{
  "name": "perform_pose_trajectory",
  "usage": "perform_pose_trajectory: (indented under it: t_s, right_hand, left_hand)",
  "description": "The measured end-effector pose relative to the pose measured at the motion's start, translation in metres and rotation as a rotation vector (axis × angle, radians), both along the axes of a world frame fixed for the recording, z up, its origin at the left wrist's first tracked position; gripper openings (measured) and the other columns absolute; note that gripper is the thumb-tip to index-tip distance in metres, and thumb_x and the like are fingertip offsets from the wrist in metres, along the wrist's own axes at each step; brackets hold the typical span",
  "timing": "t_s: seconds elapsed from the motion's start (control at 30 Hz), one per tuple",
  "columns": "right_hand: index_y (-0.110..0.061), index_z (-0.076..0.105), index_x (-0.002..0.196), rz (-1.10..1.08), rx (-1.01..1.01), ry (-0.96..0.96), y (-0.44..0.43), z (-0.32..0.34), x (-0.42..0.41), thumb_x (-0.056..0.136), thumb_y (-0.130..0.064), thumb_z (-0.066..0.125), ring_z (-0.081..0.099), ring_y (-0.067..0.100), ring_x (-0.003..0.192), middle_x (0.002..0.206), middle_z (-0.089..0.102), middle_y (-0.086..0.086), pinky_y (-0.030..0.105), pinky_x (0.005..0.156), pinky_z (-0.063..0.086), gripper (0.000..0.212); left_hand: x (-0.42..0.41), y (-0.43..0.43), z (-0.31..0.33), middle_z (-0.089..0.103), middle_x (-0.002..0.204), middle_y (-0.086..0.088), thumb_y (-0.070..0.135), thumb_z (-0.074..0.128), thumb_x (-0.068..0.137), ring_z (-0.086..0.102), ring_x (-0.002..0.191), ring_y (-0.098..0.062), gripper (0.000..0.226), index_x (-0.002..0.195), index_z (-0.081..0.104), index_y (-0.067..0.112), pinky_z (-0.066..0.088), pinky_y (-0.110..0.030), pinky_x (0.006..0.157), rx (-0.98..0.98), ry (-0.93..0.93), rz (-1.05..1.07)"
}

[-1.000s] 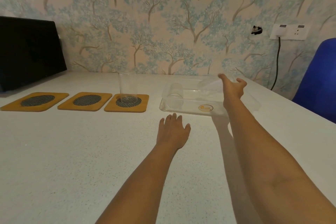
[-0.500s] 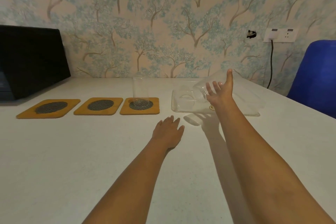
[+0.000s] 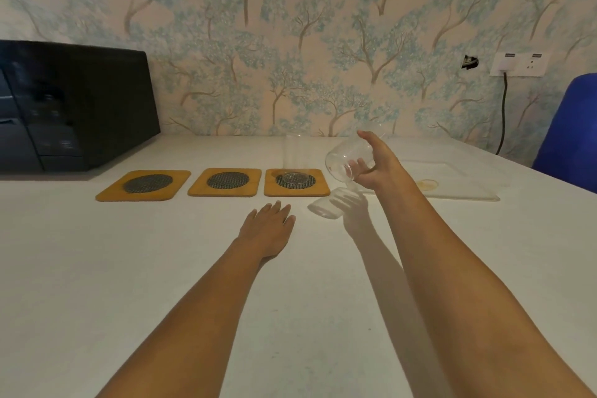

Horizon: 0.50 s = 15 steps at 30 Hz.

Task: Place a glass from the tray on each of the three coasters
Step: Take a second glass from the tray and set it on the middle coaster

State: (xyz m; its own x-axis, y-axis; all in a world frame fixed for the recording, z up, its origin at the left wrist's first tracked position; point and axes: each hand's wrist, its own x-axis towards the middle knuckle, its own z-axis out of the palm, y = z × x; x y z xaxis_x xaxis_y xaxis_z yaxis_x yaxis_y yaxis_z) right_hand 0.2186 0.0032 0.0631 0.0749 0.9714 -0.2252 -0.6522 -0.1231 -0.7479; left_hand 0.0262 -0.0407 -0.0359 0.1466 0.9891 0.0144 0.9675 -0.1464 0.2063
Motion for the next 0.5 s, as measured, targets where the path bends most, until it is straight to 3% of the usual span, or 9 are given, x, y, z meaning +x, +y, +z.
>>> perform_pose_trajectory:
  t_s: [0.13,0.2,0.27,0.33,0.43,0.5]
  right_hand:
    - [-0.017,0.042,0.139,-0.014,-0.033,-0.102,-0.001,-0.005,-0.030,0.072,-0.031,0.080,0.059,0.019,0.089,0.097,0.049,0.008,0.032,0.083,0.055,0.078]
    - [-0.015,0.043,0.137,0.029,-0.035,-0.122,-0.004,-0.006,-0.044,0.069,-0.039,0.079,0.060,0.022,0.096,0.107,0.054,0.009,0.034,0.066,0.056,0.081]
    - [-0.012,0.043,0.133,0.062,-0.052,-0.121,-0.007,-0.005,-0.057,0.071,-0.049,0.075,0.061,0.021,0.091,0.123,0.054,0.009,0.033,0.056,0.053,0.079]
    - [-0.012,0.043,0.132,0.092,-0.073,-0.072,-0.006,-0.005,-0.067,0.073,-0.053,0.071,0.061,0.023,0.086,0.129,0.052,0.008,0.038,0.059,0.052,0.077]
    - [-0.013,0.042,0.135,0.181,-0.106,-0.001,-0.004,-0.002,-0.078,0.069,-0.049,0.076,0.060,0.030,0.098,0.134,0.049,0.011,0.042,0.064,0.054,0.083]
    - [-0.011,0.042,0.133,0.230,-0.088,-0.073,-0.006,0.004,-0.085,0.072,-0.040,0.077,0.058,0.031,0.103,0.133,0.049,0.013,0.041,0.068,0.055,0.076]
  left_hand:
    - [-0.028,-0.006,0.001,0.009,0.163,-0.002,0.036,0.015,0.105,0.007,0.151,-0.020,0.052,0.154,0.014,0.018,0.005,-0.040,0.123,0.007,-0.008,0.015]
    - [-0.039,-0.008,0.001,0.009,0.163,-0.003,0.036,0.015,0.105,0.008,0.151,-0.020,0.052,0.154,0.015,0.018,0.006,-0.040,0.123,0.011,-0.015,0.026]
    - [-0.051,-0.008,0.001,0.010,0.163,-0.003,0.037,0.015,0.105,0.009,0.151,-0.021,0.052,0.153,0.016,0.018,0.006,-0.041,0.123,0.016,-0.021,0.040]
    - [-0.062,-0.007,0.001,0.011,0.163,-0.003,0.037,0.015,0.105,0.009,0.151,-0.021,0.052,0.153,0.016,0.018,0.007,-0.041,0.123,0.018,-0.027,0.049]
    - [-0.069,-0.006,0.000,0.011,0.163,-0.003,0.037,0.015,0.104,0.010,0.151,-0.021,0.052,0.153,0.017,0.019,0.007,-0.040,0.123,0.022,-0.033,0.038]
    - [-0.070,-0.005,-0.001,0.012,0.163,-0.003,0.037,0.016,0.104,0.010,0.151,-0.021,0.052,0.153,0.018,0.019,0.007,-0.040,0.123,0.036,-0.036,0.028]
